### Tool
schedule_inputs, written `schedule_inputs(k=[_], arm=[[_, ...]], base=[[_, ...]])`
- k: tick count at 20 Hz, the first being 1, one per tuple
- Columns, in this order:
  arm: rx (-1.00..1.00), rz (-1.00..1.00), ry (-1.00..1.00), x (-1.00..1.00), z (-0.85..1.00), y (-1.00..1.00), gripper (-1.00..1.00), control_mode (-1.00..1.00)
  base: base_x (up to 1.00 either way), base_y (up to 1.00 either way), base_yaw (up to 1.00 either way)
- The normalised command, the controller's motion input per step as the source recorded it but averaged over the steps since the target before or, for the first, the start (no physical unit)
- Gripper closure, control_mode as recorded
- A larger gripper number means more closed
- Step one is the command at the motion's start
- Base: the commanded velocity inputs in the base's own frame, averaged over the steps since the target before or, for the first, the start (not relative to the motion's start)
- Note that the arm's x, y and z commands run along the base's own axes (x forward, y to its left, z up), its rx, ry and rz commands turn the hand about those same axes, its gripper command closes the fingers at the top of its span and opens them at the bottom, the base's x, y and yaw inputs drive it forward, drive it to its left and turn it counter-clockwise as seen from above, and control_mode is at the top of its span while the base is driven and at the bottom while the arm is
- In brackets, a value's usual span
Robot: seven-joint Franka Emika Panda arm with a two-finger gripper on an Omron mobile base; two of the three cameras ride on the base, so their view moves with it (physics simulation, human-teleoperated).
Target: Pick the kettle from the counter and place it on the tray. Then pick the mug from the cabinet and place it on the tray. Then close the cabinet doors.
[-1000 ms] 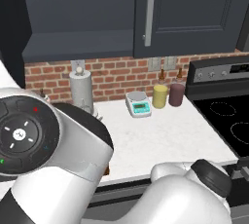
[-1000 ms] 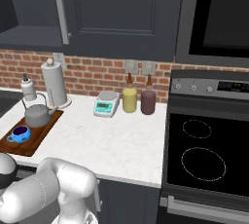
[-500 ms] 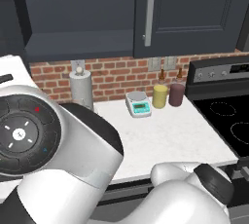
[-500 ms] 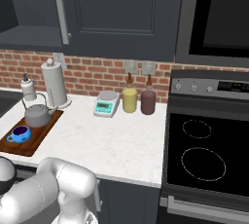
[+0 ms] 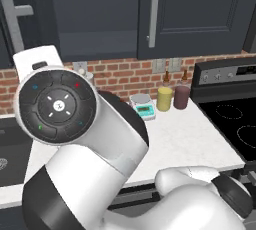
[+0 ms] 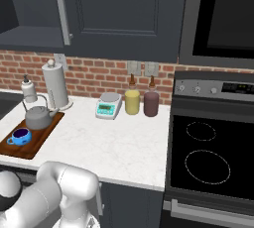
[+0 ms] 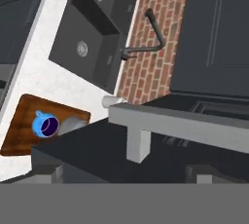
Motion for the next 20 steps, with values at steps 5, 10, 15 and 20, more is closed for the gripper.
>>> schedule_inputs(k=[5, 10, 15, 20], arm=[[0.03, -0.02, 0.00, 0.36, 0.00, -0.56, -1.00, -1.00], [0.03, -0.05, 0.00, 0.36, 0.00, -0.57, -1.00, -1.00], [0.02, -0.07, -0.02, 0.34, 0.00, -0.59, -1.00, -1.00], [0.01, -0.07, -0.02, 0.39, 0.00, -0.58, -1.00, -1.00]], base=[[0.00, 0.00, 0.00], [0.00, 0.00, 0.00], [0.00, 0.00, 0.00], [0.00, 0.00, 0.00]])
